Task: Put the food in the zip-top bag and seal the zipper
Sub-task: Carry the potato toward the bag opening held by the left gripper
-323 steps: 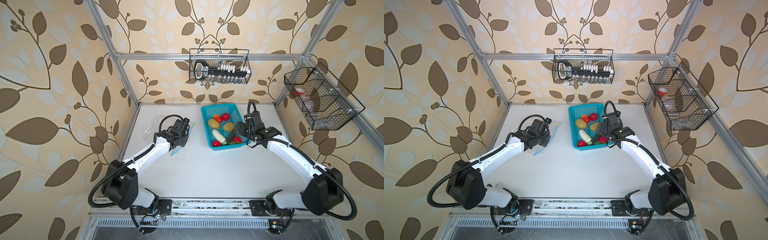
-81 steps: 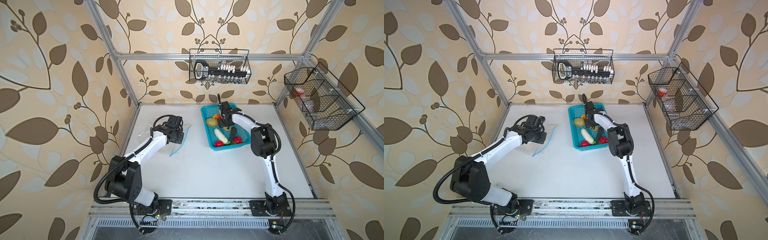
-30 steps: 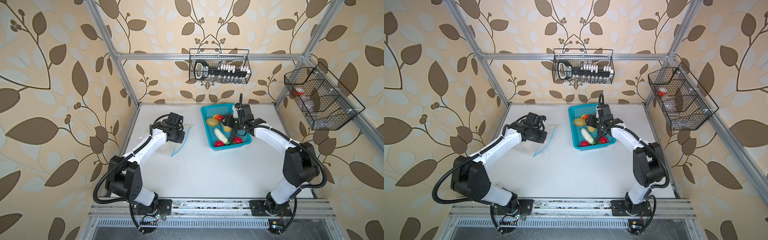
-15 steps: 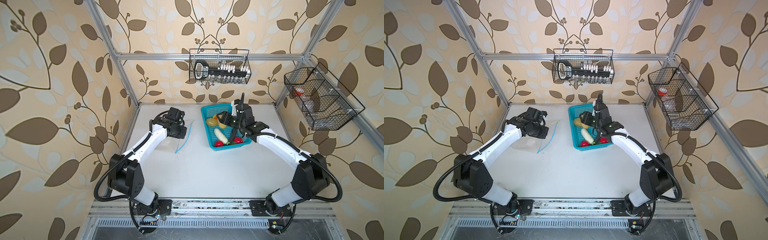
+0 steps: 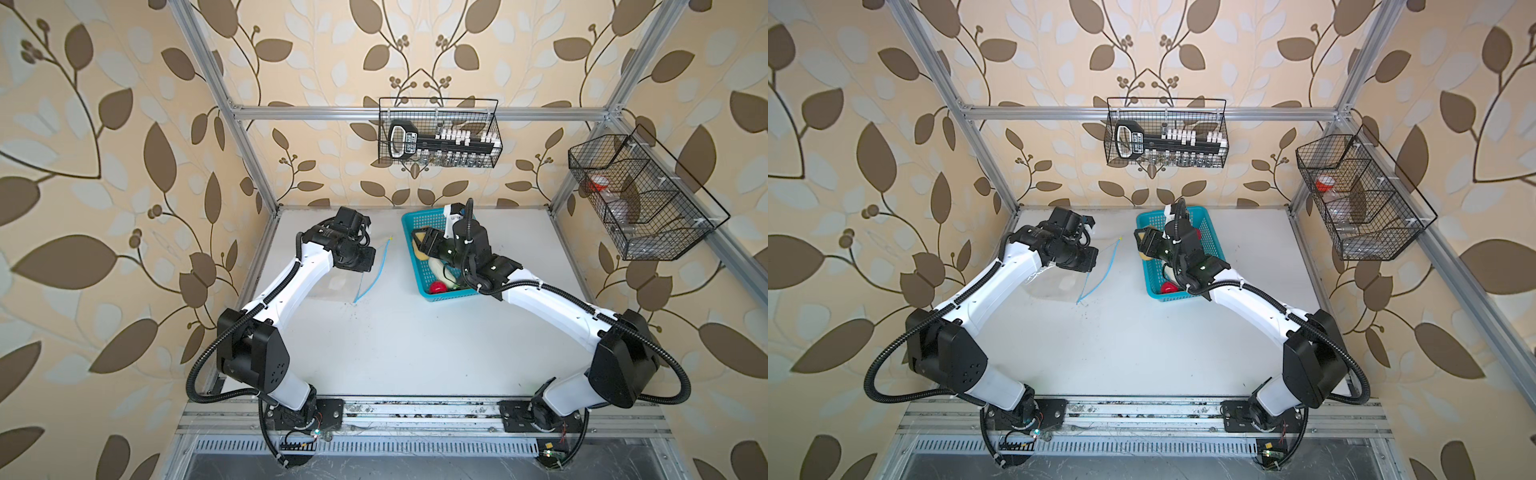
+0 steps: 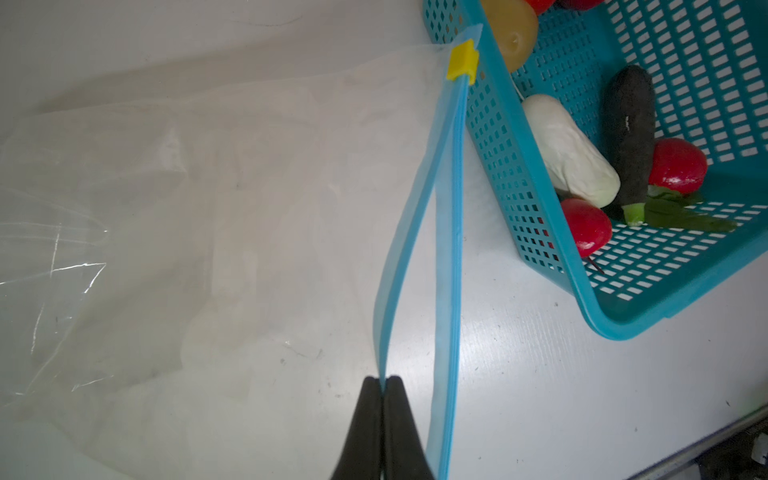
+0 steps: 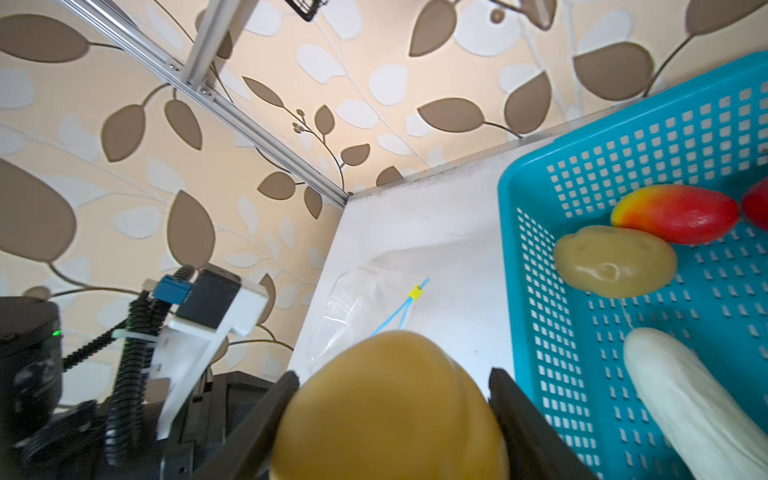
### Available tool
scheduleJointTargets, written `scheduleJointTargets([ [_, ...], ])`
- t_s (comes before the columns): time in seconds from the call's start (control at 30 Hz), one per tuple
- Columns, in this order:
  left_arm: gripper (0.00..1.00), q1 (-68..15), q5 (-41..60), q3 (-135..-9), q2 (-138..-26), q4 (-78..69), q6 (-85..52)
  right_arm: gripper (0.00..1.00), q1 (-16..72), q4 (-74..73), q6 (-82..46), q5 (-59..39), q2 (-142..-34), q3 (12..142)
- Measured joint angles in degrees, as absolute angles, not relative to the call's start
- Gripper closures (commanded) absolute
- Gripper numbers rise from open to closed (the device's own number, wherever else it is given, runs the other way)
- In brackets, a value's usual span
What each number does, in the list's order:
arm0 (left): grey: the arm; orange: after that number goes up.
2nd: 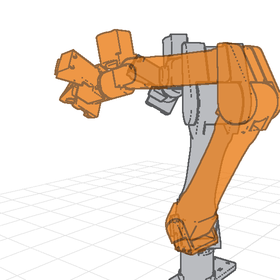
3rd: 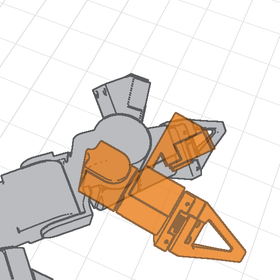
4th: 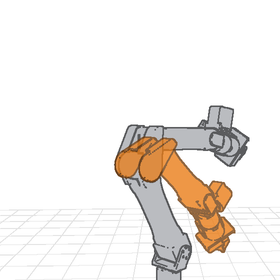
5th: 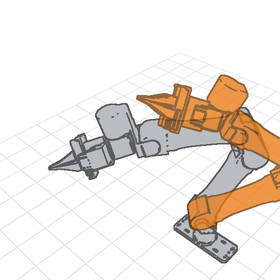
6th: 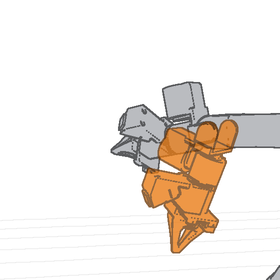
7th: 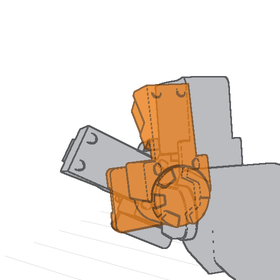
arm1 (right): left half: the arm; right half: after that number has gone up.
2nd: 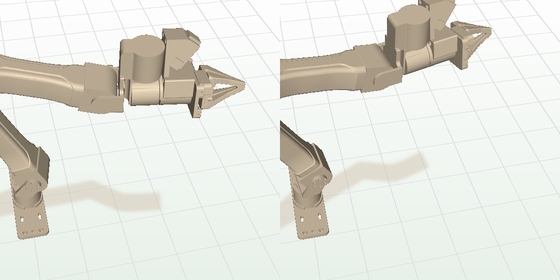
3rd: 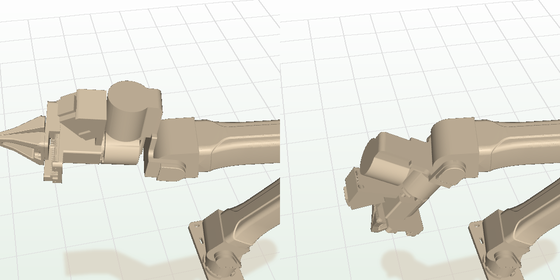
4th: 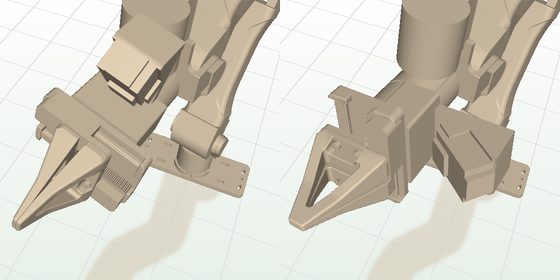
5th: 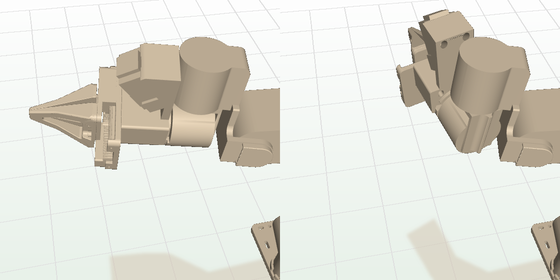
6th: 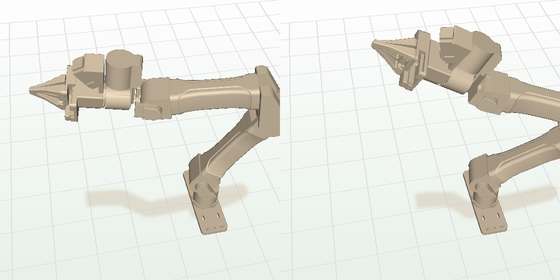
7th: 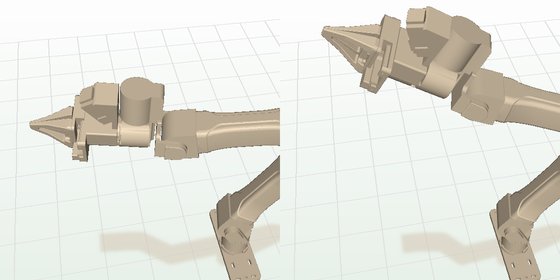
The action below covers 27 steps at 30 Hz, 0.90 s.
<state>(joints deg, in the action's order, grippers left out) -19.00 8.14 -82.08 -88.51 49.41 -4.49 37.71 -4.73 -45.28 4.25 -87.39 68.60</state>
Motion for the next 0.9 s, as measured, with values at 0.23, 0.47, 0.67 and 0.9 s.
scheduleJointTargets([
  [0.23,1.0,-19.0,10.04,-84.71,-88.58,51.27,-5.5,0.75,42.24,-11.68,-47.46,6.85,-87.85,67.22],
  [0.47,1.0,-19.0,11.0,-85.86,-88.58,52.62,-6.59,0.77,45.25,-16.99,-48.97,8.23,-90.06,66.83],
  [0.67,1.0,-19.0,11.68,-87.9,-89.41,54.5,-7.7,0.77,46.24,-21.93,-50.5,9.32,-91.66,66.28],
  [0.9,1.0,-19.0,13.21,-90.52,-90.48,55.4,-10.11,0.78,48.99,-29.28,-53.45,11.38,-97.03,65.21],
])
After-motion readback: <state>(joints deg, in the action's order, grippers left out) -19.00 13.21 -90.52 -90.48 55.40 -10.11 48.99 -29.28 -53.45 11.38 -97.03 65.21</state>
